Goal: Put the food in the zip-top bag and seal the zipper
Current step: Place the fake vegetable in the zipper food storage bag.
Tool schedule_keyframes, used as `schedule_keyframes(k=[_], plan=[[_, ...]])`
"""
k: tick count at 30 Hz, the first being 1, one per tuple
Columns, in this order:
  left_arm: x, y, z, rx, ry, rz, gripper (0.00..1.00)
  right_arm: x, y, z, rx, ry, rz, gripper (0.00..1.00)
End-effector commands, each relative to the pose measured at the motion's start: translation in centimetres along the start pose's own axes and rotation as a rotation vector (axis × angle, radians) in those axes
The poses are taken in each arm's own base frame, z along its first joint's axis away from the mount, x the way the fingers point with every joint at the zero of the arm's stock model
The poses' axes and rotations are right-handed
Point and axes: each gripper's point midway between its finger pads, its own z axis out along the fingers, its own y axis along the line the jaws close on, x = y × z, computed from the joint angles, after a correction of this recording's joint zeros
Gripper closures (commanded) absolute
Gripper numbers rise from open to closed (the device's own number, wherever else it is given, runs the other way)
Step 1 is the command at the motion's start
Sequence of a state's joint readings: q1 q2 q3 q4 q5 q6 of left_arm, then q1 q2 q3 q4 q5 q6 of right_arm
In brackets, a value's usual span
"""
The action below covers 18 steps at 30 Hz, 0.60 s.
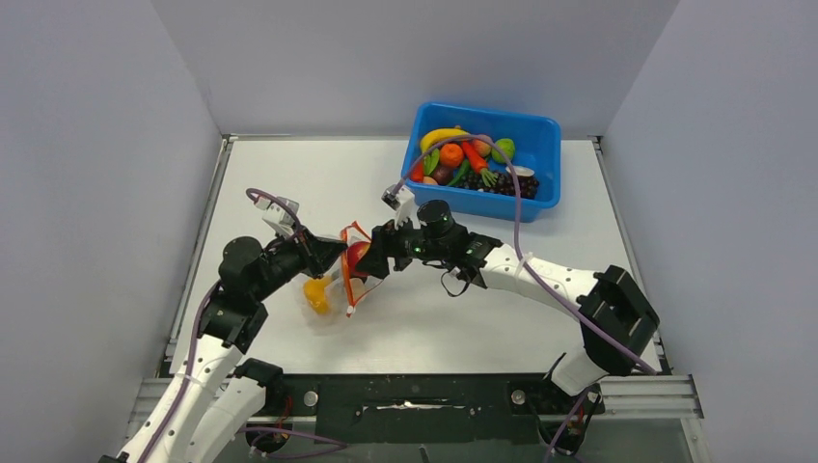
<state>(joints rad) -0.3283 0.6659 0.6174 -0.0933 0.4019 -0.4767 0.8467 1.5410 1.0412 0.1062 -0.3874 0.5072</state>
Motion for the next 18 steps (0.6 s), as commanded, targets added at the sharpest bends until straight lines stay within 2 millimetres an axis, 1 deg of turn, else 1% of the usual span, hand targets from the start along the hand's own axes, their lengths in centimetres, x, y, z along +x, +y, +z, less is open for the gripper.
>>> schedule_keyframes(k=[1, 6, 8, 10, 11, 12, 15, 18], plan=[[-1.8, -1.5, 0.1, 0.07, -0.076, 0.026, 1.0, -3.7, 2.5, 0.6, -0.071, -0.089, -0.002, 0.43], [-1.5, -1.2, 0.2, 0.059, -0.067, 0.025, 1.0, -3.7, 2.8, 0.9, -0.09, -0.081, 0.022, 0.42], [-1.4, -1.2, 0.2, 0.061, -0.066, 0.024, 1.0, -3.6, 2.7, 1.0, -0.09, -0.087, 0.028, 0.4], [-1.4, -1.2, 0.2, 0.064, -0.068, 0.024, 1.0, -3.3, 2.5, 1.3, -0.086, -0.071, 0.033, 0.33], [-1.5, -1.2, 0.2, 0.063, -0.07, 0.024, 1.0, -3.2, 2.4, 1.4, -0.081, -0.062, 0.027, 0.27], [-1.4, -1.2, 0.3, 0.061, -0.066, 0.023, 1.0, -3.2, 2.1, 1.4, -0.065, -0.059, 0.023, 0.23], [-1.2, -1.1, 0.2, 0.056, -0.059, 0.026, 1.0, -3.3, 1.0, 0.9, 0.0, -0.053, -0.006, 0.17], [-1.1, -0.9, 0.1, 0.049, -0.055, 0.03, 1.0, -3.9, 0.3, -0.1, 0.039, -0.061, -0.033, 0.11]])
